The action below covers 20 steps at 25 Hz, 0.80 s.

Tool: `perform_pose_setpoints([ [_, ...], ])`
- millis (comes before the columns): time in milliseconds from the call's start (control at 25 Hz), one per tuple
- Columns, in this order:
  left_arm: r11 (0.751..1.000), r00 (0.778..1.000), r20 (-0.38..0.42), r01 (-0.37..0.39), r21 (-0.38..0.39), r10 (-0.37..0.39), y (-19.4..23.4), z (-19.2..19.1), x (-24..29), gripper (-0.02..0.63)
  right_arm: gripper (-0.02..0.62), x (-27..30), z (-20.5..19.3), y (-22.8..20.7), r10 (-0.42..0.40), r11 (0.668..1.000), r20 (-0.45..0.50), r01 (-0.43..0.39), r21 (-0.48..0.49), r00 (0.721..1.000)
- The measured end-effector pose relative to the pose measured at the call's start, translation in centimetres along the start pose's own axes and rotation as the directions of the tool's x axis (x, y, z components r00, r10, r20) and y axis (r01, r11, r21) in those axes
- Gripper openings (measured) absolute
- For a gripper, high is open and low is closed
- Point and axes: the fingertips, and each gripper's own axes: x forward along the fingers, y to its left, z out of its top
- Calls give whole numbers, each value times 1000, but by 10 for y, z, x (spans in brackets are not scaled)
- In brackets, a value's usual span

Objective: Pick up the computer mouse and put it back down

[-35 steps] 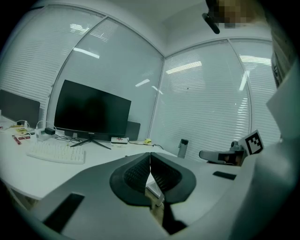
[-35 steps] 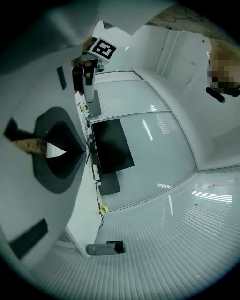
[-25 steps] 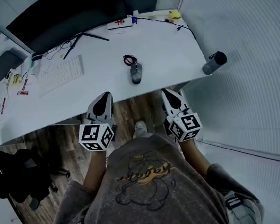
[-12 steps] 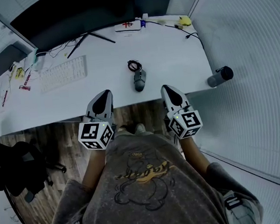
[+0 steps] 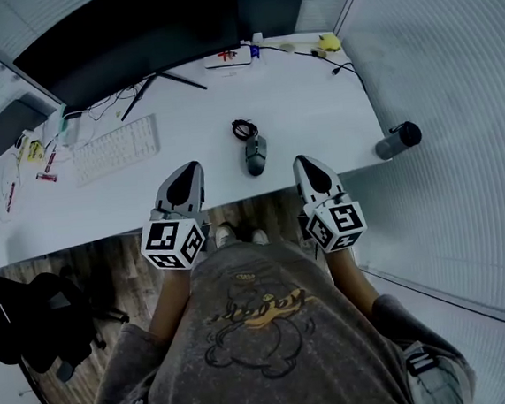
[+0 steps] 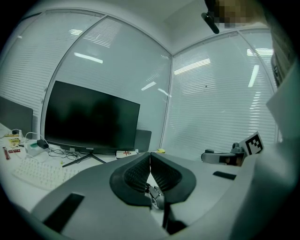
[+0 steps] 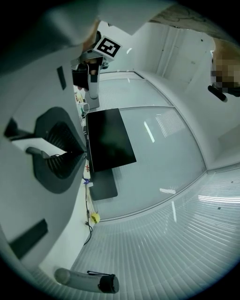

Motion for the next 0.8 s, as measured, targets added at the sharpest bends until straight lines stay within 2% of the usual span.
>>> perform_pose_setpoints([
  [200, 1000, 1000, -9, 10, -2, -10, 14, -4, 3, 18, 4, 14, -4, 9, 5, 1000, -7, -5, -6, 1000],
  [280, 1000, 1000, -13, 17, -6, -17, 17, -4, 3, 18, 61, 18, -7, 13, 6, 1000, -22, -6, -4, 1000],
  [440, 999, 999, -25, 32, -9, -32, 22, -8, 4, 18, 107, 29, -15, 18, -1, 1000, -50, 1, -7, 999],
  [560, 999, 999, -29, 43, -18, -43, 23, -9, 7, 18, 185, 37, -22, 20, -1, 1000, -75, 1, -2, 997],
  [640, 998, 998, -30, 51, -21, -51, 23, -9, 10, 18, 265, 43, -27, 21, 2, 1000, -91, -2, 0, 996],
  [800, 998, 998, -39, 54, -27, -55, 28, -12, 12, 18, 363, 54, -38, 25, 23, 1000, -115, -21, 21, 993],
])
